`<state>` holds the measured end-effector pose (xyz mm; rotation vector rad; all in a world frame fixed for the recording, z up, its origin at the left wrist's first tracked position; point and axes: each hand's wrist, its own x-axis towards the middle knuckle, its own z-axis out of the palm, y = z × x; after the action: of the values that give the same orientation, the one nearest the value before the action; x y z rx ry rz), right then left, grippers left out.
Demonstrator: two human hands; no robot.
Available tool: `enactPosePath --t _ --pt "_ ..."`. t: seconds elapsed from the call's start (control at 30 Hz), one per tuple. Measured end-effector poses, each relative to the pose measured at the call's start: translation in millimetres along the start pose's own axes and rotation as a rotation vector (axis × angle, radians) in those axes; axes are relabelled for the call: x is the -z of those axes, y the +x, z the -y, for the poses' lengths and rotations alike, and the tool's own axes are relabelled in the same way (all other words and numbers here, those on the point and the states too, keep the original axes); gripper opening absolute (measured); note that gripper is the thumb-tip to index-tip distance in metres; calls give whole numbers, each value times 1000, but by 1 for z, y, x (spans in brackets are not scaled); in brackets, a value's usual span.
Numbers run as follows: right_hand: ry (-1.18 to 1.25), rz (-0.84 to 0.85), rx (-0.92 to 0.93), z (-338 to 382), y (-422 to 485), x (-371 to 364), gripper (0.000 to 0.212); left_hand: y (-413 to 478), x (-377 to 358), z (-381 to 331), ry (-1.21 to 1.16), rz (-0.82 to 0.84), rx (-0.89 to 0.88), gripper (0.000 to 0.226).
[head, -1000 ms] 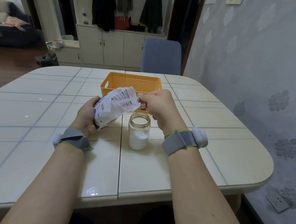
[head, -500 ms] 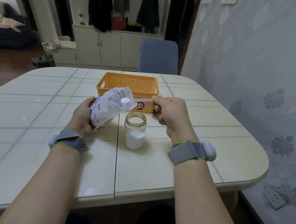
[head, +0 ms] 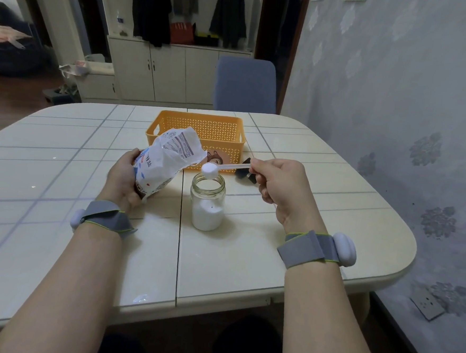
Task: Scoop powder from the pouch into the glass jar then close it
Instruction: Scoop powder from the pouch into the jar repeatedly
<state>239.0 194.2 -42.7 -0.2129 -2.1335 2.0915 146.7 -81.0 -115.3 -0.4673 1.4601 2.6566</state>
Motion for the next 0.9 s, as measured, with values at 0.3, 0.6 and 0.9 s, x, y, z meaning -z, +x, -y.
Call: enactPosePath --t 0.3,0.6,0.9 --pt "-96 37 152 -7 -7 1 20 0 1 1 27 26 10 31" --pt "92 97 208 -8 -15 -1 8 0 2 2 22 33 7 30" --pt "103 113 273 -7 -16 0 7 2 3 4 11 34 -12 29"
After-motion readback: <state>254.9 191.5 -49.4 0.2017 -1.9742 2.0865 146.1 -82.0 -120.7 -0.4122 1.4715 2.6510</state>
